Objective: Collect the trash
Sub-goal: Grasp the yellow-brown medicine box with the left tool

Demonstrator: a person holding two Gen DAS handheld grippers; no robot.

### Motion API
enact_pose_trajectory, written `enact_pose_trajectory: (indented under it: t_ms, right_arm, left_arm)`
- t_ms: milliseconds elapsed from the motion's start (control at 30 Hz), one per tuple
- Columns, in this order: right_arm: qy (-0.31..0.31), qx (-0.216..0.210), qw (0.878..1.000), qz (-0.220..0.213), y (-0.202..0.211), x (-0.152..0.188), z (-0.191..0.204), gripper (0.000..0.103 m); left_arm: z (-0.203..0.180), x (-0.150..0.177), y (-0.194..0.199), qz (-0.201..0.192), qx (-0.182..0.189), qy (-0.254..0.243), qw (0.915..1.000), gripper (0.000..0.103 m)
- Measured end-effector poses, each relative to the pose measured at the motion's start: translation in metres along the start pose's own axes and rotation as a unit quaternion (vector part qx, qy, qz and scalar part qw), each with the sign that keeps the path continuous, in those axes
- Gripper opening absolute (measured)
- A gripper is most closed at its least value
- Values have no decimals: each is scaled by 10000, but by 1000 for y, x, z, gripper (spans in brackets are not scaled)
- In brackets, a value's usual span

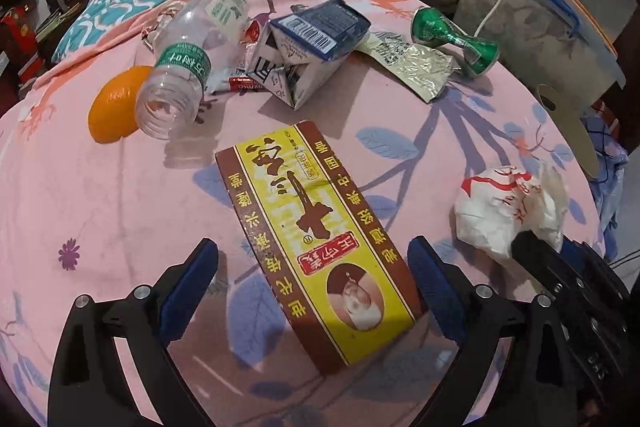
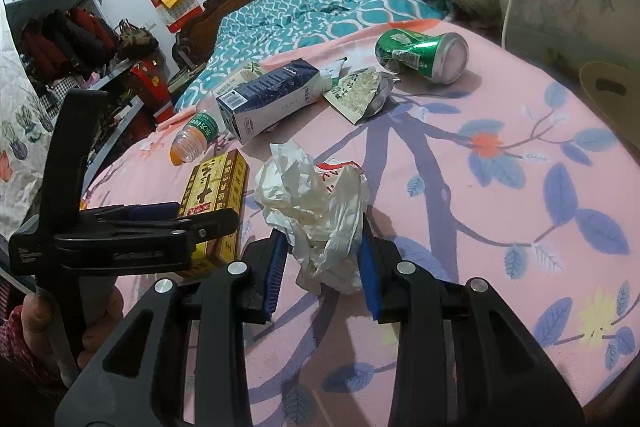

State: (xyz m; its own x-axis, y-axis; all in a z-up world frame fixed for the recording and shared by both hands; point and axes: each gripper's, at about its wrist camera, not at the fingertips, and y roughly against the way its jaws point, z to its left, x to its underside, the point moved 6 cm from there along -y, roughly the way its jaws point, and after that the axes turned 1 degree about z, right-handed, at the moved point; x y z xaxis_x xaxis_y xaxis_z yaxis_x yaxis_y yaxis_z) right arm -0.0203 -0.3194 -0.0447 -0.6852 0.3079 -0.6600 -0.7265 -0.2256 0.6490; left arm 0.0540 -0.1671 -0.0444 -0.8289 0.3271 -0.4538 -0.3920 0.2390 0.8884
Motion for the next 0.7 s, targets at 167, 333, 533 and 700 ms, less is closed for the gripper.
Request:
enact_pose_trajectory:
  t_ms: [167,333,533,700]
  right_arm:
    - [7,84,10000,-21,-1,2,1,38]
    - [60,155,9999,11,-3,5,5,49]
    - [96,186,9996,172,-10,12,10,54]
    - [140,249,9994,182,-12,12,11,55]
  left_arm:
    - [3,3,0,-127,33,-17,9999,92]
    - [0,6,5,-175,322,-115,9993,75]
    - [0,9,8,-234,446,-174,9986,71]
    - [3,12,11,-260,537,-220,9980,69]
